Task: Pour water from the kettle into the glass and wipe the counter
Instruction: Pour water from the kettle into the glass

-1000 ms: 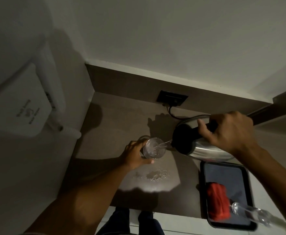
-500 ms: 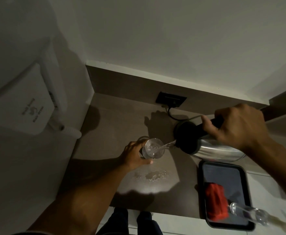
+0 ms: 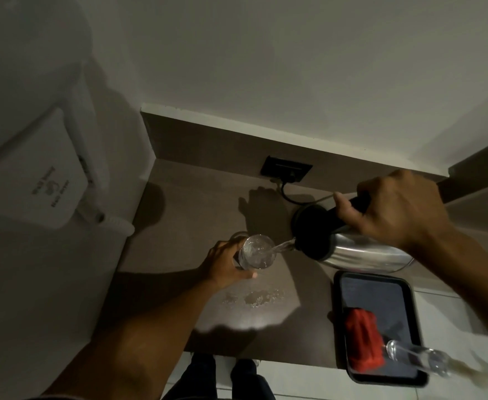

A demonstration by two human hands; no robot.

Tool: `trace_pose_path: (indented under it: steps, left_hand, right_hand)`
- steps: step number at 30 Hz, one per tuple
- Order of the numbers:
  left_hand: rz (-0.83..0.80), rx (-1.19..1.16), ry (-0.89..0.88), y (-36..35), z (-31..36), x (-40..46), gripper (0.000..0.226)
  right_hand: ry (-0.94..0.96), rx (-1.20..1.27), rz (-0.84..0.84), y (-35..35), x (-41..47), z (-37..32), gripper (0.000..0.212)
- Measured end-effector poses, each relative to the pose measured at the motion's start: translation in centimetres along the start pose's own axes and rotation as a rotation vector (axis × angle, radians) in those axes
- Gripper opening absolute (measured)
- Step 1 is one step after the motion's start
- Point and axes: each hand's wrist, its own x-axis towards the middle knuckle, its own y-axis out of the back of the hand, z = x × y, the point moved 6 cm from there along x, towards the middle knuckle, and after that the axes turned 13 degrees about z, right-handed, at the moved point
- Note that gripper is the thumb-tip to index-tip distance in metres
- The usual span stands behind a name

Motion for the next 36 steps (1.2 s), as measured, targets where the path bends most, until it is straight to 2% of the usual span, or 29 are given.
trace_pose_path:
  steps: [21, 26, 30, 33, 36]
  left_hand:
    - [0.030, -0.035, 0.005, 0.1, 0.0, 0.1, 0.097]
    - [0.020, -0.036, 0.005, 0.0, -0.1, 0.1, 0.101]
    - [0.021, -0.034, -0.002, -0.1, -0.2, 0.2, 0.101]
    - [0.001, -0.039, 0.005, -0.3, -0.4, 0.3, 0.103]
    - [0.003, -0.039, 0.008, -0.4, -0.5, 0.5, 0.101]
  right_hand:
    - [-0.050, 0.043, 0.032, -2.7, -1.0, 0.0, 0.066]
    - [-0.191, 0.322, -0.035, -4.7, -2.5, 1.7, 0.058]
    - [-0.355, 0.485, -0.008, -6.5, -4.6, 3.7, 0.051]
    - [-0.546, 0.611, 0.044, -7.7, -6.7, 5.7, 0.043]
    - [-0.780, 0.844, 0.179, -8.6, -8.8, 8.5, 0.042]
